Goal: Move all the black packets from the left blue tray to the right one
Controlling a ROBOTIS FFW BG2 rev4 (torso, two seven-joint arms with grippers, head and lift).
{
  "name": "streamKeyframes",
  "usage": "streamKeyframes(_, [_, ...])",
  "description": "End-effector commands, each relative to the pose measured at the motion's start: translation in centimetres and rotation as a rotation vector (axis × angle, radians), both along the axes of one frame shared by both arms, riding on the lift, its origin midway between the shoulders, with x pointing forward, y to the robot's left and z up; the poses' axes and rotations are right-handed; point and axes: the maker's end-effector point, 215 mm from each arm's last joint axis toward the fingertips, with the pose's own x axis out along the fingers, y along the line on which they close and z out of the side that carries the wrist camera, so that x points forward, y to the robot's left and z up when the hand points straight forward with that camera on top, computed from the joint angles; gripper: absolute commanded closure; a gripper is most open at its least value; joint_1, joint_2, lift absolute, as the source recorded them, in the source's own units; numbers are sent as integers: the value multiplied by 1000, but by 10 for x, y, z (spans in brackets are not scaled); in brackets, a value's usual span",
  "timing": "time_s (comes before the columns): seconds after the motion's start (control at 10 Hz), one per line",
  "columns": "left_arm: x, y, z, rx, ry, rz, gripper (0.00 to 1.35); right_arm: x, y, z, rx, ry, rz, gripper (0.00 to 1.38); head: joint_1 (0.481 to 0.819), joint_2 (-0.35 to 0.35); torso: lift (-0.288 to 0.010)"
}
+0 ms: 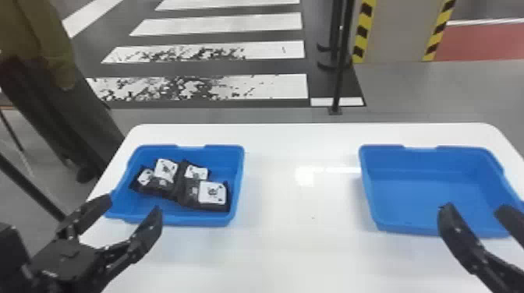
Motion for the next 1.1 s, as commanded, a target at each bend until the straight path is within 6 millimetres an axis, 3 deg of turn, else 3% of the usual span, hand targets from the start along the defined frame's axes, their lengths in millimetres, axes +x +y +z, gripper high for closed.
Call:
streamKeyframes(0.0, [0,0,0,-3,0,3,211,0,1,-1,6,2,1,243,695,113,-140])
streamKeyframes(0.5, [-1,0,-5,-9,14,5,211,0,1,-3,17,7,0,243,695,116,-140])
streamKeyframes(0.7, [3,11,-6,12,22,24,211,-1,0,-6,21,11,1,242,695,116,-140])
streamKeyframes(1.0, [26,29,-31,24,72,51,211,-1,1,-8,30,15,2,243,695,143,-140])
